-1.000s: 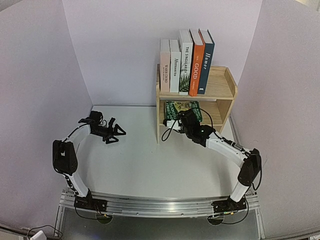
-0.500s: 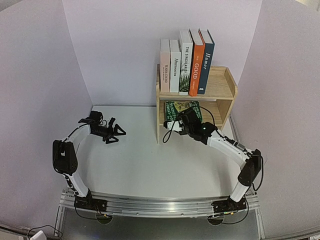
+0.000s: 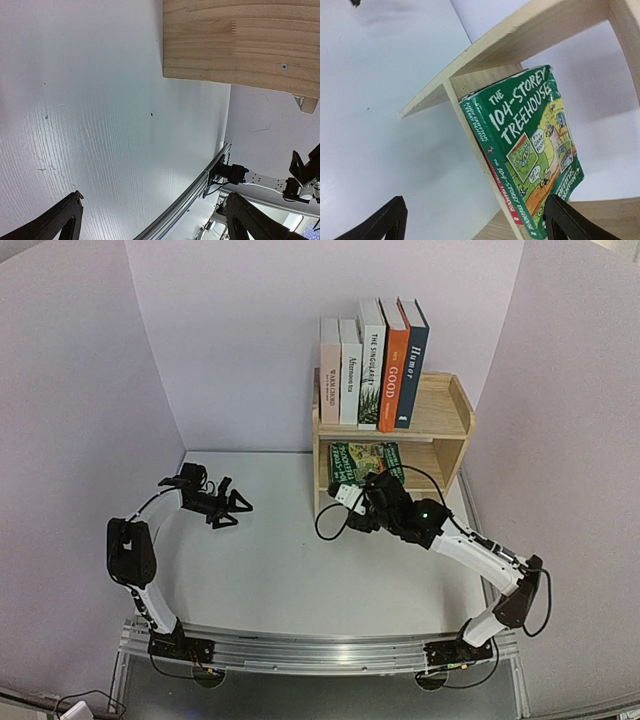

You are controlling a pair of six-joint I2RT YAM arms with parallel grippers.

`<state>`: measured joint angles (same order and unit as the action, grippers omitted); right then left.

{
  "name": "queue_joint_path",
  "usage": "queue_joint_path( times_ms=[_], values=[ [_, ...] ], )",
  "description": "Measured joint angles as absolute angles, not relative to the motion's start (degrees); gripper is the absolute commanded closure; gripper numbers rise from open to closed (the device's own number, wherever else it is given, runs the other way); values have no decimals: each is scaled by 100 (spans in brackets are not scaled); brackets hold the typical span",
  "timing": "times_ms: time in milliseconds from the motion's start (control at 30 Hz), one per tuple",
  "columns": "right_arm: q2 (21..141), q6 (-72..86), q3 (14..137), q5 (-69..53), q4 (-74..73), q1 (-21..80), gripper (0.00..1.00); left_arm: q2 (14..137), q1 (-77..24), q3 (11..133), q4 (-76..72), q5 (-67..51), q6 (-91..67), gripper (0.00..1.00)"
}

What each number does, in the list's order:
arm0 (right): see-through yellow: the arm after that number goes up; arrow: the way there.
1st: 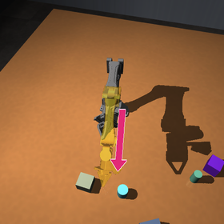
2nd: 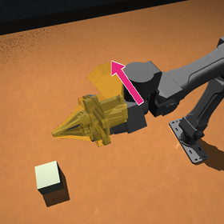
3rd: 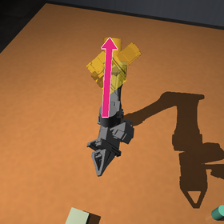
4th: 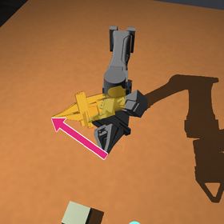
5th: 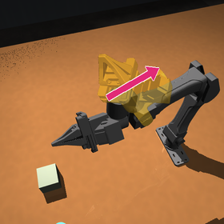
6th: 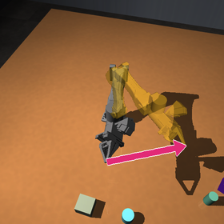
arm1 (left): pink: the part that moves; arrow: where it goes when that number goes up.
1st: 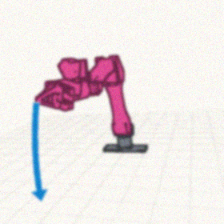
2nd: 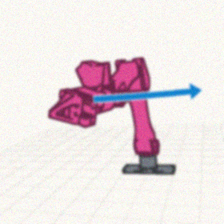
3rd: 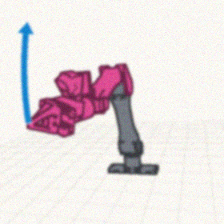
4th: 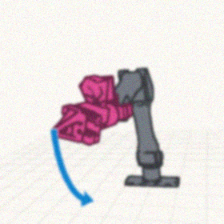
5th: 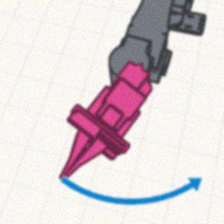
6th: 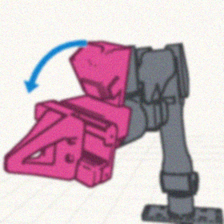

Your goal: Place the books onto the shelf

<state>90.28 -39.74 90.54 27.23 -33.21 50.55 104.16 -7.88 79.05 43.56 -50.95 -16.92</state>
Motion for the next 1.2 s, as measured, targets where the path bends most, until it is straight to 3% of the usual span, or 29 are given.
queue_joint_path(
  times_ms=[133, 367, 533, 733, 1200],
  values=[
    [8764, -2103, 8929, 2802, -3372, 5053, 18, 10431, -788, 7905, 4355, -5100, -1691, 0],
    [8694, 928, 8603, 2884, -3521, 4909, 40, 10431, -788, 7905, 4355, -5122, -1691, 0],
    [8696, 2236, 8502, 2995, -3698, 4541, 51, 10431, -788, 7905, 4353, -5141, -1692, 0],
    [9084, 2673, 8908, 3129, -3731, 4281, 60, 10433, -788, 7905, 4351, -5144, -1693, 0],
    [9859, 2720, 9495, 3060, -3758, 4235, 65, 10443, -788, 7905, 4353, -5144, -1693, 0]
  ],
)
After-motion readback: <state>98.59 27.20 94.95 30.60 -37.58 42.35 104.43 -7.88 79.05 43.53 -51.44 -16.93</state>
